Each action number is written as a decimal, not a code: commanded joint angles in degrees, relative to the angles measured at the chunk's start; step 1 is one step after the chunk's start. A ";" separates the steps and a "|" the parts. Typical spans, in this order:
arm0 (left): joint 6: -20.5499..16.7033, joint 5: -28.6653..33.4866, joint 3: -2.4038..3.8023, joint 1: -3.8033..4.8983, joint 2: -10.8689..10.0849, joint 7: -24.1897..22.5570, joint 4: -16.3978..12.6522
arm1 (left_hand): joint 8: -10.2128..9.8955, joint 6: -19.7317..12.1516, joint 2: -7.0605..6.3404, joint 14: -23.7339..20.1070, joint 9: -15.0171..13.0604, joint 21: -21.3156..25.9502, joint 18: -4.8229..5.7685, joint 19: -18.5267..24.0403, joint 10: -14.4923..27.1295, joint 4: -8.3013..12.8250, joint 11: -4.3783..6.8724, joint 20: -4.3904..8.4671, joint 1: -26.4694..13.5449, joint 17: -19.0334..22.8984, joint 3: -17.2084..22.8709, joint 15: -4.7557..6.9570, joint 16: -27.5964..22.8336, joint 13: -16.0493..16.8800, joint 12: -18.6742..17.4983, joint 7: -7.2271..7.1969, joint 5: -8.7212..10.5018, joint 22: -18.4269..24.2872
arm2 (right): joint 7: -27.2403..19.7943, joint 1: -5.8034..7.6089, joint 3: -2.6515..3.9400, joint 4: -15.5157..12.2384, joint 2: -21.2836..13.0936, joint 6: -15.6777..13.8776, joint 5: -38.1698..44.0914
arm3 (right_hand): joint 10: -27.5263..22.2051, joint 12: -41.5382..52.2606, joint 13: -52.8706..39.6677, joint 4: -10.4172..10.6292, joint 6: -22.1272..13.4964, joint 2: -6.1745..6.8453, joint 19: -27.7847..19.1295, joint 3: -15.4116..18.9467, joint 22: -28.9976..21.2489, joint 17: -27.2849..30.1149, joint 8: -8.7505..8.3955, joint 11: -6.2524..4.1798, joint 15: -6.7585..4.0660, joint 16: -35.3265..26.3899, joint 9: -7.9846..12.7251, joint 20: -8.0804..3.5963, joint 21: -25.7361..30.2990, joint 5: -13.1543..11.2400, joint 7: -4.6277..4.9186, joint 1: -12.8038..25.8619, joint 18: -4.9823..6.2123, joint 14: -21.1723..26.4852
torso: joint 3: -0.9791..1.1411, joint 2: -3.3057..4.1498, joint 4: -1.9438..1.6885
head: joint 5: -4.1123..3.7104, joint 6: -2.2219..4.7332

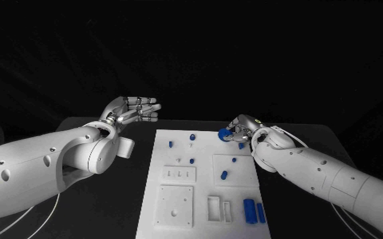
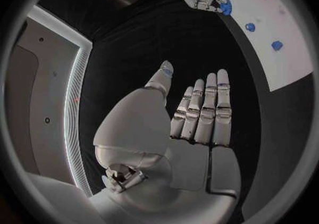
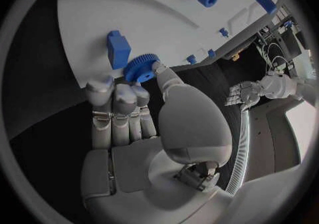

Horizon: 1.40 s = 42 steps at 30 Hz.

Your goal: Assemble the parts on the task board

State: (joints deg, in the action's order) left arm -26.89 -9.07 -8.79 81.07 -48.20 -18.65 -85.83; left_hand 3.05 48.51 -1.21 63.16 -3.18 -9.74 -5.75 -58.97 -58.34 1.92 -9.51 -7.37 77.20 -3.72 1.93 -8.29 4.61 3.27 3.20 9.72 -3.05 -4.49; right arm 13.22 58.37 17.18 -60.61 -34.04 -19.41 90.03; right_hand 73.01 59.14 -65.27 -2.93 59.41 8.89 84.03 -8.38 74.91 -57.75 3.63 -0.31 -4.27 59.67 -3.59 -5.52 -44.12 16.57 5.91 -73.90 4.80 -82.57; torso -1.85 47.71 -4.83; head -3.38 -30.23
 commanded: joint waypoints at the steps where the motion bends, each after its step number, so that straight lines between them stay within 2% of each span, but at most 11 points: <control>1: 0.77 -0.39 0.03 0.01 0.25 -0.32 0.09 | 0.13 -0.32 0.48 -0.54 -0.02 -0.37 0.17 0.42 0.54 0.40 0.01 -0.15 0.04 0.04 0.01 -0.02 -0.10 0.07 0.29 0.15 0.07 0.07 | 0.03 -0.04 -0.03 0.10 0.10 2.37 0.94 | 0.29 0.29 -0.05 -0.41 0.77 -0.27 3.05 -0.18 5.23 -0.12 -0.04 -0.05 -0.05 0.19 -0.05 0.06 -0.19 4.04 -0.04 -0.09 0.26 -0.25 | -0.01 0.02 0.10 | -0.09 0.05; 3: 0.80 -0.39 0.03 0.01 0.37 -0.32 0.21 | 0.15 -0.28 0.54 -0.54 -0.03 -0.45 0.16 0.47 0.54 0.51 0.01 -0.16 -0.11 0.03 -0.06 -0.01 -0.08 0.07 0.29 0.16 0.07 0.06 | 0.11 -0.04 -0.03 0.09 0.12 2.70 1.32 | 0.35 0.38 -0.18 -1.39 1.50 -0.64 3.07 -2.21 5.29 -0.20 -0.06 -0.19 -0.18 0.24 -0.03 -0.04 -0.39 4.12 -0.11 -0.56 0.13 -0.25 | -0.05 0.03 0.12 | -0.14 -0.01; 4: 0.81 -0.39 0.03 0.00 0.43 -0.32 0.28 | 0.15 -0.28 0.54 -0.54 -0.03 -0.45 0.16 0.47 0.54 0.51 0.01 -0.16 -0.11 0.03 -0.06 -0.01 -0.08 0.07 0.29 0.16 0.07 0.06 | 0.15 -0.03 -0.03 0.06 0.13 2.79 1.63 | 0.51 0.65 -0.44 -2.20 1.96 -0.18 3.04 -4.53 5.30 -0.26 -0.11 -0.27 -0.23 0.27 -0.01 -0.15 -0.42 4.32 -0.31 0.13 0.01 -0.24 | -0.04 0.01 0.11 | -0.17 -0.02; 8: 0.83 -0.39 0.03 -0.03 0.55 -0.32 0.43 | 0.15 -0.28 0.54 -0.54 -0.03 -0.45 0.16 0.47 0.54 0.51 0.01 -0.16 -0.11 0.03 -0.06 -0.01 -0.08 0.07 0.29 0.16 0.07 0.06 | 0.48 -0.02 -0.04 -0.16 0.18 2.38 3.49 | 0.89 1.24 -1.09 -4.31 4.25 0.00 3.03 -9.21 5.35 -0.41 -0.17 -0.67 -0.52 0.34 -0.06 -0.42 -0.72 4.07 -0.83 1.55 -0.26 -0.30 | 0.03 0.01 0.07 | -0.21 0.05; 12: 0.82 -0.39 0.02 -0.05 0.63 -0.33 0.51 | 0.15 -0.28 0.54 -0.54 -0.03 -0.45 0.16 0.47 0.54 0.51 0.01 -0.16 -0.11 0.03 -0.06 -0.01 -0.08 0.07 0.29 0.16 0.07 0.06 | 1.13 0.06 -0.04 -0.46 0.23 1.13 5.67 | 1.50 2.09 -1.84 -5.40 6.38 -0.65 3.06 -11.65 5.41 -0.58 -0.08 -0.95 -0.60 0.48 -0.16 -0.50 -1.07 2.23 -1.28 1.44 -0.42 -0.34 | 0.07 -0.04 -0.03 | -0.24 -0.08; 14: 0.83 -0.39 0.02 -0.05 0.73 -0.33 0.58 | 0.15 -0.28 0.54 -0.54 -0.03 -0.45 0.16 0.47 0.54 0.51 0.01 -0.16 -0.11 0.03 -0.06 -0.01 -0.08 0.07 0.29 0.16 0.07 0.06 | 1.47 0.22 -0.05 -0.57 0.31 0.45 6.40 | 2.52 3.52 -2.95 -5.58 7.69 -0.56 3.13 -12.82 5.47 -0.72 -0.09 -1.09 -0.71 0.64 -0.22 -0.60 -1.44 2.28 -1.62 2.02 -0.61 -0.40 | 0.06 -0.03 -0.10 | -0.32 -0.10; 19: 0.85 -0.39 0.02 -0.08 0.82 -0.31 0.63 | 0.15 -0.28 0.54 -0.54 -0.03 -0.45 0.16 0.47 0.54 0.51 0.01 -0.16 -0.11 0.03 -0.06 -0.01 -0.08 0.07 0.29 0.16 0.07 0.06 | 1.88 0.51 -0.06 -1.30 0.39 -0.31 7.27 | 3.01 4.09 -3.63 -5.83 8.57 -0.59 3.16 -13.36 5.55 -0.78 -0.04 -1.18 -0.83 0.78 -0.27 -0.79 -2.08 2.52 -1.87 2.60 -0.87 -0.45 | 0.06 -0.09 -0.01 | -0.13 0.00; 22: 0.81 -0.39 0.02 -0.08 0.76 -0.28 0.62 | 0.15 -0.28 0.54 -0.54 -0.03 -0.45 0.16 0.47 0.54 0.51 0.01 -0.16 -0.11 0.03 -0.06 -0.01 -0.08 0.07 0.29 0.16 0.07 0.06 | 2.02 0.56 -0.07 -2.06 0.35 -0.55 7.45 | 3.16 4.21 -3.83 -5.06 8.53 -0.71 3.15 -12.49 5.54 -0.82 -0.05 -1.20 -0.88 0.86 -0.26 -0.85 -2.20 0.04 -1.95 3.11 -0.89 -0.45 | 0.11 -0.05 0.11 | 0.04 -0.07; 28: 0.75 -0.39 0.02 -0.08 0.63 -0.23 0.52 | 0.17 -0.06 0.73 -0.53 -0.04 -0.52 0.16 0.49 0.56 0.65 0.01 -0.16 -0.16 0.03 -0.10 -0.01 -0.06 0.07 0.29 0.14 0.06 0.07 | 2.29 0.60 -0.07 -3.92 -0.05 -0.82 7.71 | 3.28 4.14 -4.08 -3.71 8.50 -0.54 3.13 -11.15 5.51 -0.82 -0.05 -1.23 -0.92 0.92 -0.26 -0.90 -2.26 -0.58 -2.05 2.69 -0.92 -0.42 | 0.09 -0.04 0.11 | 0.06 0.12; 38: 0.67 -0.39 0.02 -0.08 0.39 -0.14 0.31 | 0.16 -0.10 0.84 -0.54 -0.04 -0.55 0.15 0.51 0.54 0.82 0.01 -0.15 -0.13 0.04 -0.14 -0.01 -0.06 0.07 0.30 0.13 0.05 0.07 | 2.81 0.63 -0.08 -9.54 -1.25 -1.37 8.88 | 3.36 4.02 -4.24 -2.68 8.47 -0.20 3.17 -10.59 5.57 -0.81 -0.05 -1.23 -0.97 0.95 -0.25 -0.95 -2.53 -0.68 -2.07 2.36 -0.92 -0.43 | 0.09 -0.05 0.14 | 0.27 0.18; 42: 0.68 -0.39 0.02 -0.08 0.34 -0.13 0.19 | 0.16 -0.10 0.84 -0.53 -0.03 -0.56 0.15 0.51 0.55 0.90 0.01 -0.15 -0.08 0.04 -0.14 -0.01 -0.05 0.07 0.30 0.14 0.05 0.07 | 2.83 0.62 -0.22 -12.20 -1.11 -1.37 9.48 | 3.36 4.02 -4.24 -2.68 8.47 -0.20 3.17 -10.59 5.57 -0.81 -0.05 -1.23 -0.97 0.95 -0.25 -0.95 -2.53 -0.68 -2.07 2.36 -0.92 -0.43 | 0.09 0.02 0.04 | 0.41 0.13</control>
State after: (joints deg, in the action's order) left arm -26.85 -9.18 -8.79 80.99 -47.86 -18.52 -85.47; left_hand 3.05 48.51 -0.96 63.16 -3.18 -9.97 -5.75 -58.76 -58.34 2.46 -9.51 -7.57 76.96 -3.72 1.70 -8.30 4.61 3.27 3.20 9.72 -3.05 -4.49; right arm 15.69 58.99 16.99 -72.24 -35.24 -20.29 97.92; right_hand 76.13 63.02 -69.47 -5.80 66.81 8.54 84.04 -18.94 74.90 -58.54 3.40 -1.52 -4.81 60.29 -3.79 -5.94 -46.36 16.18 4.24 -70.95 4.79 -82.90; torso -1.77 47.66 -4.72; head -3.07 -30.04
